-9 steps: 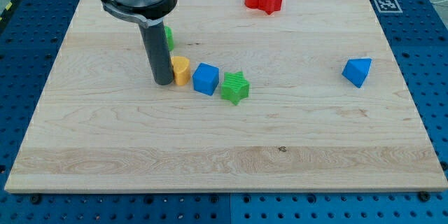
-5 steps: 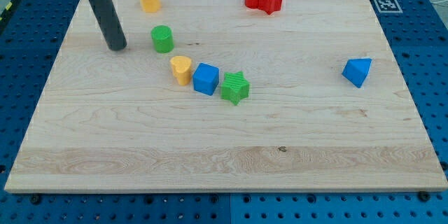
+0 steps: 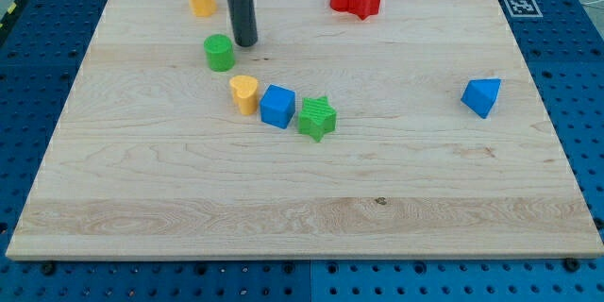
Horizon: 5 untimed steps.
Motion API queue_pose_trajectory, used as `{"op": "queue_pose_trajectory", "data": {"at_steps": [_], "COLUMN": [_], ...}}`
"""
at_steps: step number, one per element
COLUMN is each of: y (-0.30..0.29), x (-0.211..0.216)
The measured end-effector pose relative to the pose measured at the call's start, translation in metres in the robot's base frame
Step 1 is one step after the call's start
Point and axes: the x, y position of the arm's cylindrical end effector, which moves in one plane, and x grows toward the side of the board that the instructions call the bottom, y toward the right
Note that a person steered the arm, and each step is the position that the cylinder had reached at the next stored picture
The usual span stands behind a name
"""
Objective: Push the green circle a bit left
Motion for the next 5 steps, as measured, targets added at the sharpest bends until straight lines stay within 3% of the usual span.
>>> {"op": "queue_pose_trajectory", "data": {"at_steps": [4, 5], "y": [-0.038, -0.047], "x": [0.039, 0.016]}}
